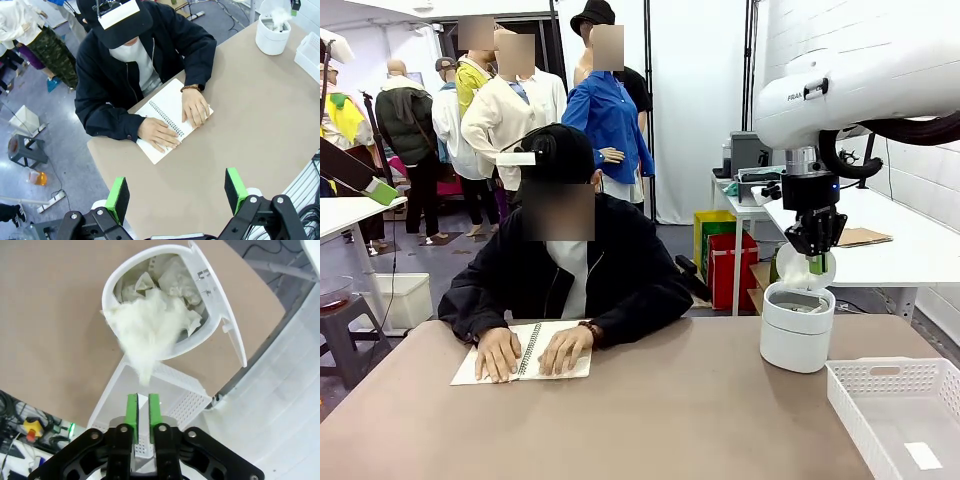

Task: Sort the paper based on its condition.
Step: If a person hands you a paper, place it in the Organizing basket , and if it's crumpled, put it in the Trash can.

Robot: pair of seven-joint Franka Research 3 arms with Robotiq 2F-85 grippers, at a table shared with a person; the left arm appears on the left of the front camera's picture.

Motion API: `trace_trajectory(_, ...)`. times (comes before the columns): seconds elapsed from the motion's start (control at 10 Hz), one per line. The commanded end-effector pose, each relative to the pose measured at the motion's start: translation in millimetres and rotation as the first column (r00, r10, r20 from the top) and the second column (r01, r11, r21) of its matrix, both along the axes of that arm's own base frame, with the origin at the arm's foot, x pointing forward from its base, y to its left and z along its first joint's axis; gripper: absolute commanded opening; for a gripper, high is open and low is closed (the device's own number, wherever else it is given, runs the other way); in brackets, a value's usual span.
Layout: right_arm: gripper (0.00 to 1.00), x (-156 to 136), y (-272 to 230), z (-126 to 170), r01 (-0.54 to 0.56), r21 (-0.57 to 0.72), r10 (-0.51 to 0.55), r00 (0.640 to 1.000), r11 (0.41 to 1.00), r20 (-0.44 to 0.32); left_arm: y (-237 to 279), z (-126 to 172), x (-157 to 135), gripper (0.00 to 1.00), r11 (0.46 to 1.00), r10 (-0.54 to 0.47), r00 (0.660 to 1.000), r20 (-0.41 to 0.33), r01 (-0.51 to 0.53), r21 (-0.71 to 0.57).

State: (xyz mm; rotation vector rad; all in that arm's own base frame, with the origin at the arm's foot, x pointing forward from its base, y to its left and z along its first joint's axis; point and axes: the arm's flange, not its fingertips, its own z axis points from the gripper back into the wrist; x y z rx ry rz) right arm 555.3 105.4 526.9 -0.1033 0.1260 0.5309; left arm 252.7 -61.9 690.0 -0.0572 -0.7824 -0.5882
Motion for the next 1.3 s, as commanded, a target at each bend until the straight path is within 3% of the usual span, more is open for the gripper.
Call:
trace_trajectory(0.0,0.52,-1.4,-2.9,-1.9,-0.006,0.004,0.006,1.000,1.000,-0.004,-0.3,0.3,-0.4,1.00,1.000,0.002,1.000,0.000,-0.002,-0.002)
trace_trajectory(0.2,0.90,-0.8,-8.1,-4.8,0.002,0.001,-0.002,1.000,1.000,0.000,-0.3,0.3,-0.4,1.00,1.000,0.002,1.000,0.000,-0.002,-0.002)
trace_trajectory(0.3,1.00,-2.0,-7.6,-6.1,-0.004,0.012,0.004,1.000,1.000,0.001,-0.3,0.3,-0.4,1.00,1.000,0.002,1.000,0.000,-0.002,-0.002)
trace_trajectory(0.4,1.00,-10.4,7.6,-9.6,-0.068,0.033,0.068,0.998,0.997,-0.004,-0.3,0.3,-0.4,1.00,1.000,0.002,1.000,0.000,-0.002,-0.002)
trace_trajectory(0.5,1.00,0.4,-3.9,-1.4,0.005,0.000,-0.005,1.000,1.000,-0.003,-0.3,0.3,-0.4,1.00,1.000,0.002,1.000,0.000,-0.002,-0.002)
trace_trajectory(1.2,1.00,0.4,-3.9,-1.4,0.005,0.000,-0.005,1.000,1.000,-0.003,-0.3,0.3,-0.4,1.00,1.000,0.002,1.000,0.000,-0.002,-0.002)
